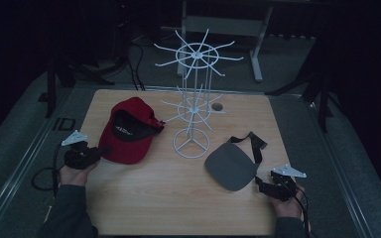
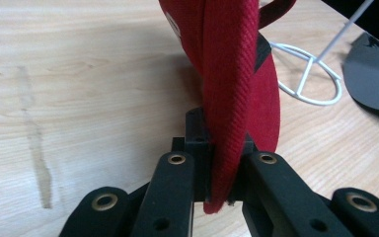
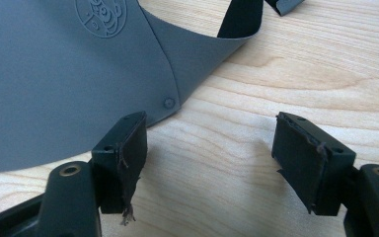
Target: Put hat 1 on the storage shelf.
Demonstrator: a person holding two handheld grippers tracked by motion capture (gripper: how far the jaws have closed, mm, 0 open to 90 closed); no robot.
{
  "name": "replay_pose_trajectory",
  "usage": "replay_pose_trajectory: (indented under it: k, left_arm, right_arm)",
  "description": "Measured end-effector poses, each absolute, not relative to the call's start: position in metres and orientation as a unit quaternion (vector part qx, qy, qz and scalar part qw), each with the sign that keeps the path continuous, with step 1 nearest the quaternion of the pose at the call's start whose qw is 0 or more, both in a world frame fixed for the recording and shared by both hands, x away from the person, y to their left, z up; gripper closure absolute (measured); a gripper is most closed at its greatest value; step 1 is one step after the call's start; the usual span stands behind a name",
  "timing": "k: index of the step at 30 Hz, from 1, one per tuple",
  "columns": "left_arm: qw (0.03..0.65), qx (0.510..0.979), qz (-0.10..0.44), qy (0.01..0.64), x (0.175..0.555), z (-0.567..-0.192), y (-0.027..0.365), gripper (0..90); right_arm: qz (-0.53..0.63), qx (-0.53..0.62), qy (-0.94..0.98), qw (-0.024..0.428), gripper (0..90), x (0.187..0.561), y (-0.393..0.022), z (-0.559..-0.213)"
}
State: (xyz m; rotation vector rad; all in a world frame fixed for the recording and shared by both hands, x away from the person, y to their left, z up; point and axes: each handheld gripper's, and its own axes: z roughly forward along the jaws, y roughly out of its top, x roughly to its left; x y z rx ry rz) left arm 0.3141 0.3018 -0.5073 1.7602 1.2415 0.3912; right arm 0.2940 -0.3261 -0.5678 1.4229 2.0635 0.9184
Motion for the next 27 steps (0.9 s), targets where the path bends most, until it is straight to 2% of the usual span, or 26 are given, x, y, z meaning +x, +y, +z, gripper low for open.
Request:
replay_pose_trajectory:
  k: [27]
  left_arm:
    - [0.479, 0.702, 0.208, 0.484, 0.317, -0.477, 0.301, 85.8]
  right_arm:
    - [0.334, 0.518, 0.752, 0.234, 29.4, 0.294, -0.326, -0.568]
